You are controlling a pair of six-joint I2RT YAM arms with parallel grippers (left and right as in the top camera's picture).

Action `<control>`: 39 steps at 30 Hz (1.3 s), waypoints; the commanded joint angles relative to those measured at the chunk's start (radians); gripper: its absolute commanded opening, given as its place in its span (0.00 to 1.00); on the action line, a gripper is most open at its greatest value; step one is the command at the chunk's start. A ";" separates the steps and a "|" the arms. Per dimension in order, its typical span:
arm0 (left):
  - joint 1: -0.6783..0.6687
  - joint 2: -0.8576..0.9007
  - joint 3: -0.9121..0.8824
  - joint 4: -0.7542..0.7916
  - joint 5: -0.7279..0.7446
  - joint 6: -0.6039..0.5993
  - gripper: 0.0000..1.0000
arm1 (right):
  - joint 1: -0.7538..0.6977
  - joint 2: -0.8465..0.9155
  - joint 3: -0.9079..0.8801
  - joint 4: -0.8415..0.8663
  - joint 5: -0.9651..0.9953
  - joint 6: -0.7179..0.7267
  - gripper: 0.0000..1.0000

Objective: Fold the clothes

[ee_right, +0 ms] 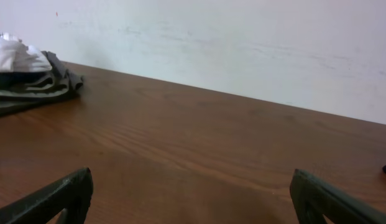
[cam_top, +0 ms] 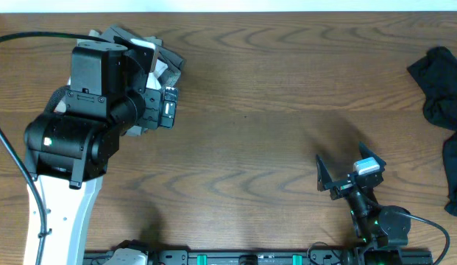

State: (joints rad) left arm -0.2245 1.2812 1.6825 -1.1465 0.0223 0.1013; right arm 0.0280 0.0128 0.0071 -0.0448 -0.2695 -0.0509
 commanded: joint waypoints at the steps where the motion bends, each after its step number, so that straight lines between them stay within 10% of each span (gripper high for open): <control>1: -0.003 0.001 0.016 -0.002 -0.008 -0.010 0.98 | -0.008 -0.008 -0.002 -0.004 -0.008 0.017 0.99; 18: 0.000 -0.068 -0.047 0.151 -0.013 -0.010 0.98 | -0.008 -0.008 -0.002 -0.004 -0.008 0.017 0.99; 39: 0.215 -0.819 -1.054 0.936 0.124 -0.010 0.98 | -0.008 -0.008 -0.002 -0.004 -0.008 0.017 0.99</control>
State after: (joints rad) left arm -0.0162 0.5438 0.6933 -0.2348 0.1307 0.1009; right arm 0.0280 0.0120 0.0071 -0.0444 -0.2726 -0.0505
